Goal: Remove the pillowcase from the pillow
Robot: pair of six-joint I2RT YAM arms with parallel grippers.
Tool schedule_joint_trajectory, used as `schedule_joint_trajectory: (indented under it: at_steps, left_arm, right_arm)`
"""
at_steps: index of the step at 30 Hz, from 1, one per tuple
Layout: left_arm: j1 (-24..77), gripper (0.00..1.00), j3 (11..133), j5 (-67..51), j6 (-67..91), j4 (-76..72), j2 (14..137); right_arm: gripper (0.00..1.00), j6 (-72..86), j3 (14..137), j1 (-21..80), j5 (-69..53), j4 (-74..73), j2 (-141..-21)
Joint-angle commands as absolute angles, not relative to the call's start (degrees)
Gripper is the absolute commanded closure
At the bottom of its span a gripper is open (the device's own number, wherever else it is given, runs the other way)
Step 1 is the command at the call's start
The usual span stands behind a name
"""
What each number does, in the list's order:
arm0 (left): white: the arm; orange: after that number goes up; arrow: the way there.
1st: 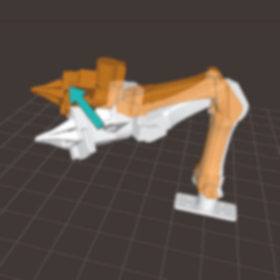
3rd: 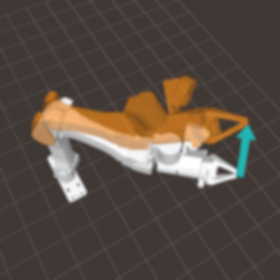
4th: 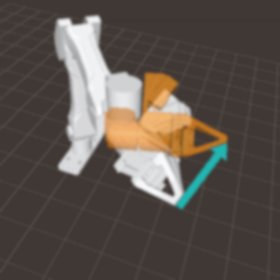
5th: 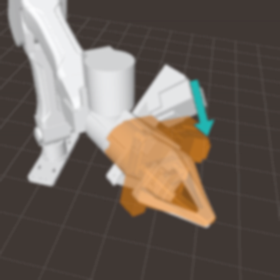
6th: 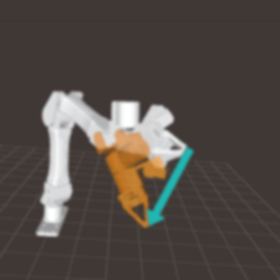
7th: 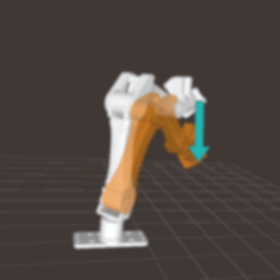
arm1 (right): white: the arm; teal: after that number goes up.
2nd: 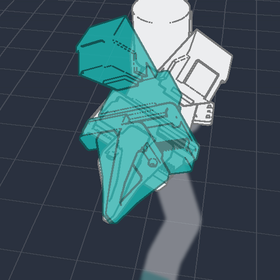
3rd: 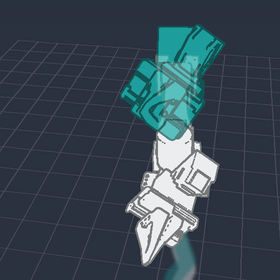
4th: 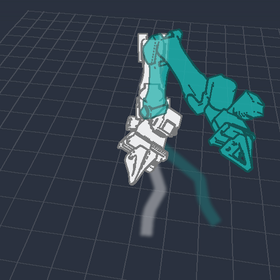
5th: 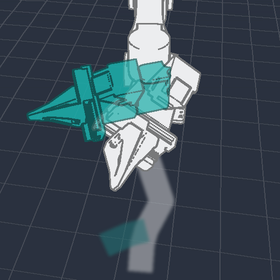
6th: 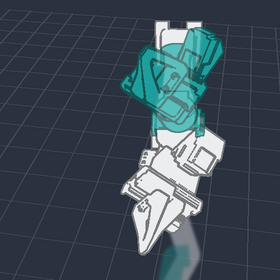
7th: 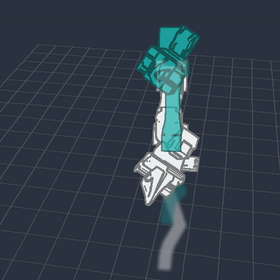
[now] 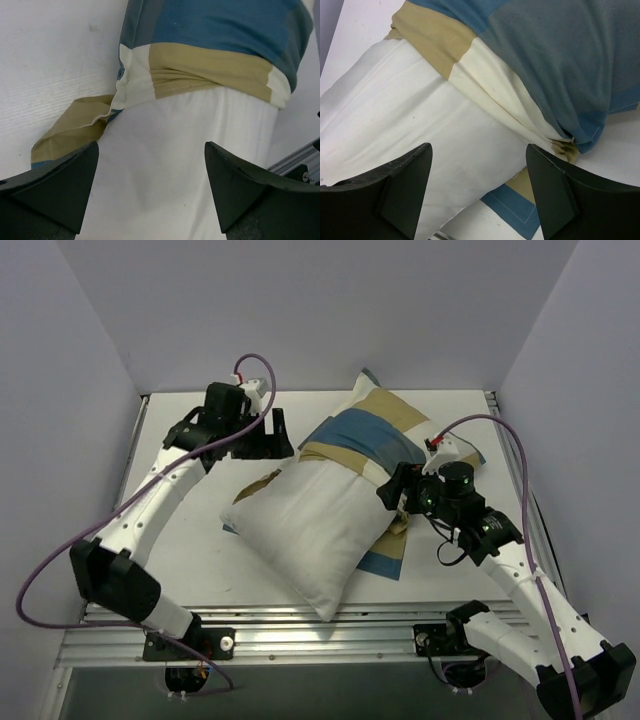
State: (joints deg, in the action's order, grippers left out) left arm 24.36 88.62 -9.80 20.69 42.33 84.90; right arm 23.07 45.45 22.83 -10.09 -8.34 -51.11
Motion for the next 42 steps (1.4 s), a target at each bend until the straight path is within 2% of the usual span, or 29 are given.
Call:
schedule_joint_trajectory:
  at_steps: [1,5,9,10,12,13,14,15,18,23,28,30,34,42]
  left_arm:
    - [23.7,0.06,88.9,-16.0,22.1,39.9,92.6]
    - [23.6,0.06,87.2,-28.3,24.3,36.2,100.0]
    - [23.7,0.06,82.0,-35.3,27.7,29.9,101.2]
    - [23.6,0.0,80.1,-36.2,28.4,28.6,101.2]
    - [23.6,0.23,78.2,-38.1,29.3,27.0,101.1]
    - [23.6,0.62,77.5,-38.6,29.9,25.6,101.1]
    - [23.6,0.84,77.2,-38.8,29.8,25.5,101.2]
    - [23.5,0.97,77.4,-38.8,29.1,25.6,101.2]
    - [23.4,0.98,81.2,-37.4,25.2,28.2,100.7]
    - [24.2,0.98,93.4,-22.7,13.8,40.0,98.5]
    - [30.0,0.98,103.3,-9.2,1.9,47.1,95.3]
    - [32.9,0.98,102.0,-4.4,-1.8,46.3,92.2]
    - [38.1,0.98,92.6,-2.6,-1.7,40.9,86.8]
    - [40.5,0.98,80.3,1.8,1.8,34.7,79.4]
  right_arm:
    - [0.29,21.1,46.1,24.0,-11.8,-5.8,-51.1]
    - [0.29,20.6,46.2,25.4,-10.8,-5.5,-52.1]
    - [0.28,20.6,45.7,26.3,-9.6,-5.1,-52.6]
    - [0.28,20.6,45.4,26.3,-9.5,-4.8,-52.7]
    - [0.29,20.7,45.3,26.6,-9.5,-4.3,-53.1]
    - [0.28,20.7,45.2,26.8,-9.5,-4.0,-53.3]
    - [0.29,20.7,45.2,26.9,-9.4,-3.6,-53.6]
    - [0.29,20.7,45.4,27.2,-9.4,-3.3,-54.2]
    - [0.29,20.0,47.5,28.6,-9.1,-3.4,-55.9]
    - [0.3,17.8,52.6,30.8,-5.7,-4.7,-58.4]
    - [0.3,16.4,59.8,32.4,-3.7,-4.8,-62.0]
    - [0.3,15.4,62.0,33.1,-2.8,-4.8,-64.1]
    - [0.3,14.2,66.4,33.7,-2.5,-2.1,-67.7]
    - [0.31,12.7,69.5,35.8,-2.7,6.2,-78.5]
